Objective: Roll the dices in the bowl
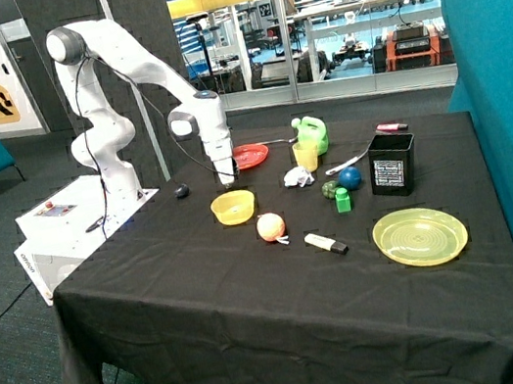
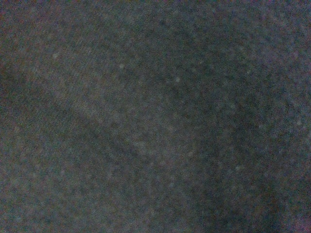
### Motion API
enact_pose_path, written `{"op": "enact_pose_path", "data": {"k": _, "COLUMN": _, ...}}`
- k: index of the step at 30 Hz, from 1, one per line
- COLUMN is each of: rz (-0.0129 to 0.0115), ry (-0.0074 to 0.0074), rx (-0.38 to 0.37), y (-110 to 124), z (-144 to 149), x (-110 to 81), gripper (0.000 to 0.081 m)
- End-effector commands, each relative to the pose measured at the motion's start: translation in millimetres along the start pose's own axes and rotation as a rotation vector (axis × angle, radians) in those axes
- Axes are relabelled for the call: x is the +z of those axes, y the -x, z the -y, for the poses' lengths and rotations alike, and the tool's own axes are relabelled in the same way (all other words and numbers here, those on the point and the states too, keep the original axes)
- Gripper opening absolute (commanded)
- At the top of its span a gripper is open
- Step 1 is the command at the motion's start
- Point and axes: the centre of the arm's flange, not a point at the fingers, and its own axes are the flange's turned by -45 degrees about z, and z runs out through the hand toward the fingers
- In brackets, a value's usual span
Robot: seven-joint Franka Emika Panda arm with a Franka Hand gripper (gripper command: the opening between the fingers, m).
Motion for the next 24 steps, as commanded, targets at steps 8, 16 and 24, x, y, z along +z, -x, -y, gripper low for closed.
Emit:
{"op": "enact_pose_path", "data": {"k": 8, "rz": 0.007, "ry": -0.0033, "rx": 0.027, "y": 0.9, "z": -4.1, "x": 8.7, "gripper": 0.0153}}
{"op": "enact_pose_path", "data": {"k": 16, "rz": 0.007, "ry": -0.0033, "rx": 0.033, "y": 0.5, "z": -5.5, "x": 8.0, "gripper": 0.0002}}
{"op": "enact_pose_path", "data": {"k": 24, "rz": 0.007, "ry": -0.0033, "rx": 0.045, "y": -2.9, "z": -9.1, "x": 4.2, "gripper": 0.0}}
